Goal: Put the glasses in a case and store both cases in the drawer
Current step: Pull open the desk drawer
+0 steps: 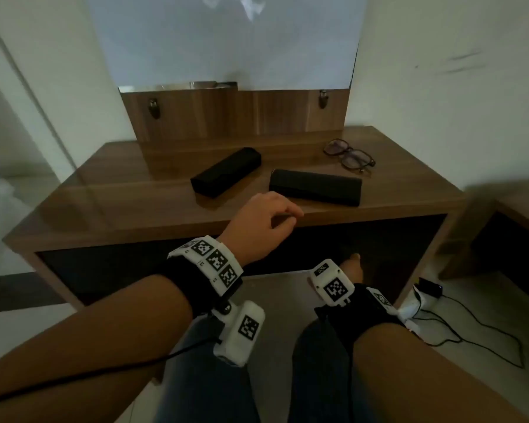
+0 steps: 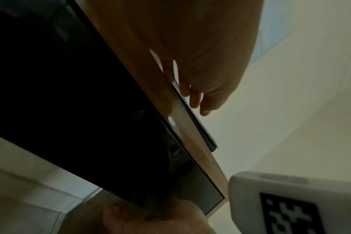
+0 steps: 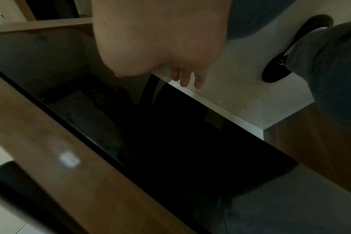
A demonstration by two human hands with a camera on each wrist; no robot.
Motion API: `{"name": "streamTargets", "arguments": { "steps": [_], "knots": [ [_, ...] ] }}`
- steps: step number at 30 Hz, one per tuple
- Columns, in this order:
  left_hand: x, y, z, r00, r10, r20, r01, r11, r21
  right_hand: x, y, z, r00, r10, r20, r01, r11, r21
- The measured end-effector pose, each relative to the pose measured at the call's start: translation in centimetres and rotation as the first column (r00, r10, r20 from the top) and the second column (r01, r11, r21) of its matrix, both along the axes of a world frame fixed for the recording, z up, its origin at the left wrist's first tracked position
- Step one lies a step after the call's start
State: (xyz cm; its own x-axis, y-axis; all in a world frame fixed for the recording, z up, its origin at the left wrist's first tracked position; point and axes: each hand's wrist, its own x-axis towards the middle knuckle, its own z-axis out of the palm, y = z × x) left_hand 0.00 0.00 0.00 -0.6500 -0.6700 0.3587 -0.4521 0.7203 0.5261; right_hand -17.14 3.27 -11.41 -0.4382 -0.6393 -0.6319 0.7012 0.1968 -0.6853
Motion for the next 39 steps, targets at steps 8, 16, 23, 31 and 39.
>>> {"name": "streamTargets", "arguments": {
  "steps": [8, 16, 23, 31, 39],
  "knots": [
    [-0.6, -1.4, -1.7, 0.996, 0.004, 0.092, 0.01, 0.989, -0.145, -0.1, -1.1, -2.0, 0.984, -0.015, 0.176, 0.03, 0.996, -0.083],
    [-0.7, -1.2, -2.0, 0.992, 0.019, 0.123, 0.004, 0.982, -0.187, 0.6, -0.8, -1.5, 0.963, -0.117, 0.243, 0.127, 0.992, -0.027],
    [-0.6, -0.5, -2.0, 0.986, 0.044, 0.162, -0.013, 0.982, -0.19, 0.8, 0.5, -1.6, 0.95, -0.133, 0.281, 0.147, 0.989, -0.03],
    [0.0, 1.2, -2.6, 0.991, 0.04, 0.127, -0.016, 0.982, -0.189, 0.6, 3.5, 0.9, 0.929, -0.333, -0.16, 0.358, 0.919, 0.165],
    [0.5, 2.0, -1.7, 0.977, 0.04, 0.208, -0.041, 0.999, 0.001, 0.7, 5.0, 7.6, 0.727, -0.357, -0.587, 0.23, 0.931, -0.282]
  ]
}}
